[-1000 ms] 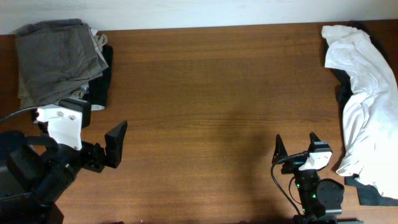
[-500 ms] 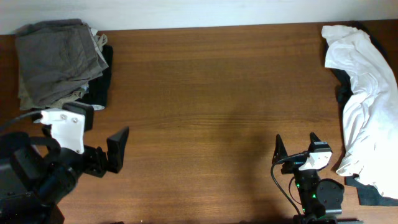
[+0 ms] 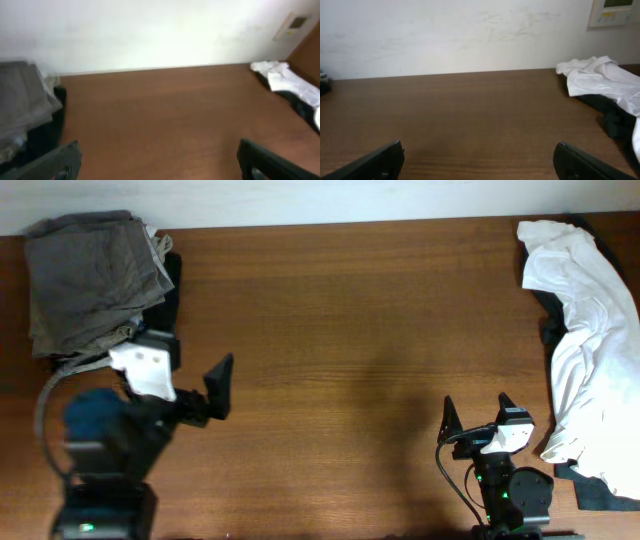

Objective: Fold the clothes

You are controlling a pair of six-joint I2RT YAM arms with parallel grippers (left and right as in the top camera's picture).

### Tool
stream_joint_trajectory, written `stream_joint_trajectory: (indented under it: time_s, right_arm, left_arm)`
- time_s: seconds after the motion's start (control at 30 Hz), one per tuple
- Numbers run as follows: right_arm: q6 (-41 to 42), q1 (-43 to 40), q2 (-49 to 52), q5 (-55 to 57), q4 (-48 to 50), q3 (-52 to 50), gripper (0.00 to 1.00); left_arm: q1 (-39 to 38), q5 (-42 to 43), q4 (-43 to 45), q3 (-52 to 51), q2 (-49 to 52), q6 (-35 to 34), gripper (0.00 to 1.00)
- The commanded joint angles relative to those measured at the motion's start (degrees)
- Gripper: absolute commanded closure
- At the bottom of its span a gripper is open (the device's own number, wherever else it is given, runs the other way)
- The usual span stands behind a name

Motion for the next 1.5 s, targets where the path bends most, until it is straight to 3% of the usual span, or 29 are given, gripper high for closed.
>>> stream_joint_trajectory:
  time_s: [0.0, 0.2, 0.43, 0.63, 0.77, 0.93, 1.03, 1.1, 1.47]
  right_arm:
    - [0.0, -0.5, -0.5, 0.5, -0.4, -0.3, 0.01]
    - [0.0, -0.5, -0.5, 0.5, -0.4, -0.3, 0.02]
    - [0.0, -0.5, -0.5, 0.5, -0.4, -0.3, 0.01]
    - [0.0, -0.5, -0.5, 0.5, -0.4, -0.3, 0.01]
    - [0.0, -0.5, -0.5, 0.5, -0.4, -0.3, 0.01]
    - [0.0, -0.5, -0.5, 0.5, -0.4, -0.3, 0.01]
    - [0.0, -0.5, -0.5, 0.5, -0.4, -0.3, 0.01]
    - [0.0, -0.5, -0.5, 0.5, -0.4, -0.3, 0.01]
    - [0.0, -0.5, -0.5, 0.5, -0.4, -0.3, 0.01]
  left_arm:
    - [-1.5, -7.2, 11.9, -14.9, -7.5, -8.0, 0.01]
    - [-1.5, -17.3, 24.3, -32.5, -18.5, -8.0, 0.01]
    - [-1.5, -18.6, 33.2, -46.5, -29.6, -8.0, 0.01]
    - [-1.5, -23.7, 31.0, -47.1, -33.5, -8.0, 0.01]
    - [-1.5, -24.4, 18.8, -47.1, -41.3, -7.9, 0.01]
    - [-1.5, -21.6, 18.8, -47.1, -40.9, -6.7, 0.01]
    - [-1.5, -14.2, 18.3, -47.1, -40.9, 2.0, 0.01]
    - [-1.5, -13.5, 18.4, -47.1, -40.9, 5.3, 0.01]
    - [0.2, -14.7, 18.3, -47.1, -40.8, 5.3, 0.01]
